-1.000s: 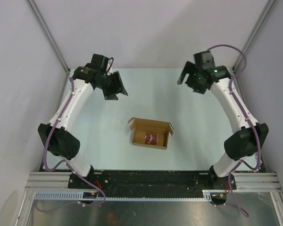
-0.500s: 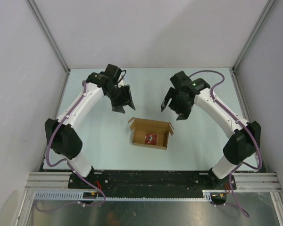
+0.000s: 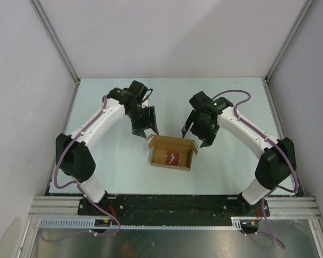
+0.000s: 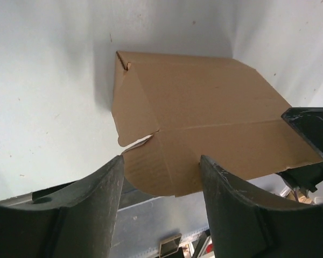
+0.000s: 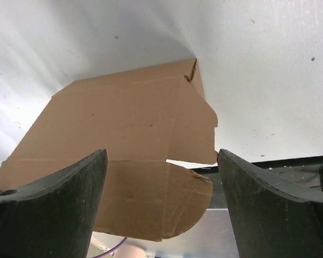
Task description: Fold the paper box
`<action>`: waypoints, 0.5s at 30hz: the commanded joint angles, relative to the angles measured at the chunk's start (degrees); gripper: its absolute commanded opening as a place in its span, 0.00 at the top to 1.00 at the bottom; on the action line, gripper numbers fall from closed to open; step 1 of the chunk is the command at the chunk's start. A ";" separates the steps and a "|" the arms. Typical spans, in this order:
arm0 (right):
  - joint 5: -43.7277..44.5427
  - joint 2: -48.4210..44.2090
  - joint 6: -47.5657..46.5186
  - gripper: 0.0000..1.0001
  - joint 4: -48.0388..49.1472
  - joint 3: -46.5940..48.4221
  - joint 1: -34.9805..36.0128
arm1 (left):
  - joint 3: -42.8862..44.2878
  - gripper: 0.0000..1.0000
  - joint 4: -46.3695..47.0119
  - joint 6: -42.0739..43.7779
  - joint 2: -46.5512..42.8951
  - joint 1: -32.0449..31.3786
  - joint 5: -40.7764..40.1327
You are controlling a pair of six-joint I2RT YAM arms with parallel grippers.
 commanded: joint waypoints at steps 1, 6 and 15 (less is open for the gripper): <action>0.53 -1.24 1.44 0.11 1.65 -0.19 0.57 | -0.96 0.36 -0.51 -1.65 1.07 -0.29 -0.48; 0.71 -0.36 1.09 0.12 2.26 -0.54 1.01 | -1.75 0.36 -0.51 -1.65 2.21 -0.29 -0.83; 1.06 2.19 -1.02 0.11 3.76 -1.15 1.18 | -0.70 0.36 -0.34 -1.29 4.59 -0.47 -1.18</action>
